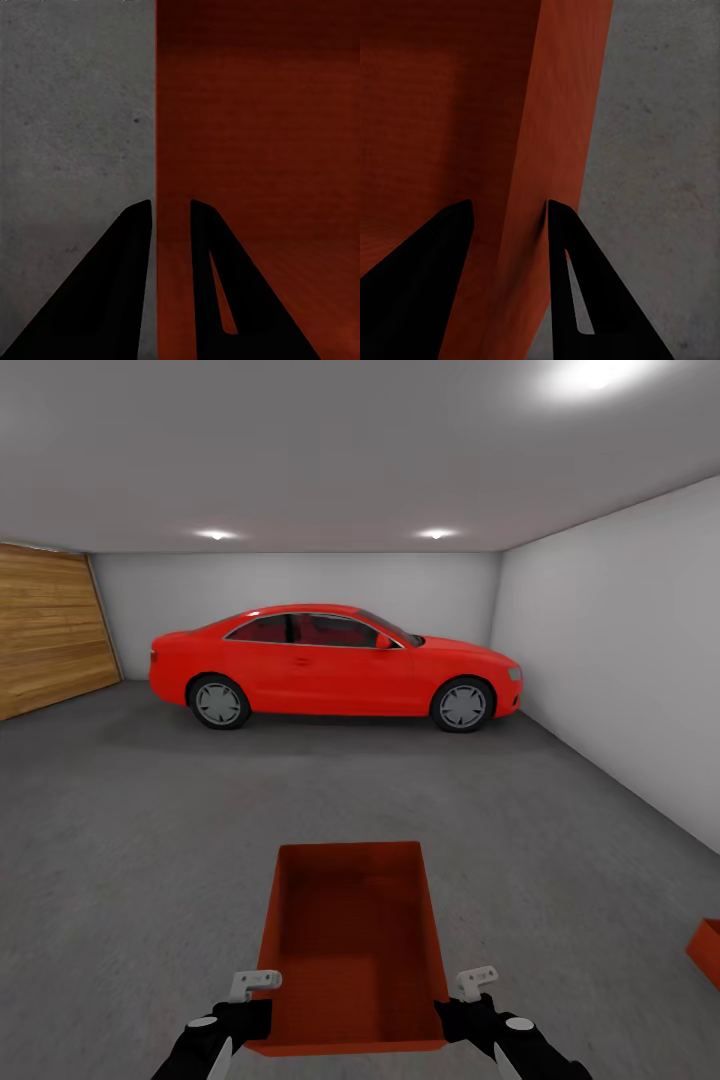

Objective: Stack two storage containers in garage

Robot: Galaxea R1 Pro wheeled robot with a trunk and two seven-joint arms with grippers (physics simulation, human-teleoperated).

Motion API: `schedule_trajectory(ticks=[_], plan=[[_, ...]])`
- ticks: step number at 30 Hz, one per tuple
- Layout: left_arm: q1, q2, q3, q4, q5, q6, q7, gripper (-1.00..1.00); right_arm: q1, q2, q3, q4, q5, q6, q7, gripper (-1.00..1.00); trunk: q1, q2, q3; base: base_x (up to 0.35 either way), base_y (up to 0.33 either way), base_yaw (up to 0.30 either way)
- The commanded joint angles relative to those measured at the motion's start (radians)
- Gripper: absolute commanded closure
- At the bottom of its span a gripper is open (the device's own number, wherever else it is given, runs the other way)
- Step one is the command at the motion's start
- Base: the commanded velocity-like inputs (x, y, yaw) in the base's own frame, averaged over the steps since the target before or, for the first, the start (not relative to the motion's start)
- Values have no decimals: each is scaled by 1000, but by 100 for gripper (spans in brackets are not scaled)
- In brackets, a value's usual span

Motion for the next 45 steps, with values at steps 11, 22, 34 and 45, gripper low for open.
schedule_trajectory(ticks=[11,22,34,45], plan=[[-1,16,9,0,-25,6,22,100,0,-1,20,-4,-10,-7,100,100,1,-2,-2,274,0,0],[-1,16,9,0,-25,6,22,100,0,-1,20,-4,-10,-7,100,100,1,-2,-2,54,0,0],[-1,16,9,0,-25,6,22,100,0,-1,20,-4,-10,-7,100,100,1,-2,-2,167,0,0],[-1,16,9,0,-25,6,22,100,0,-1,20,-4,-9,-7,100,100,1,-2,-2,320,0,0]])
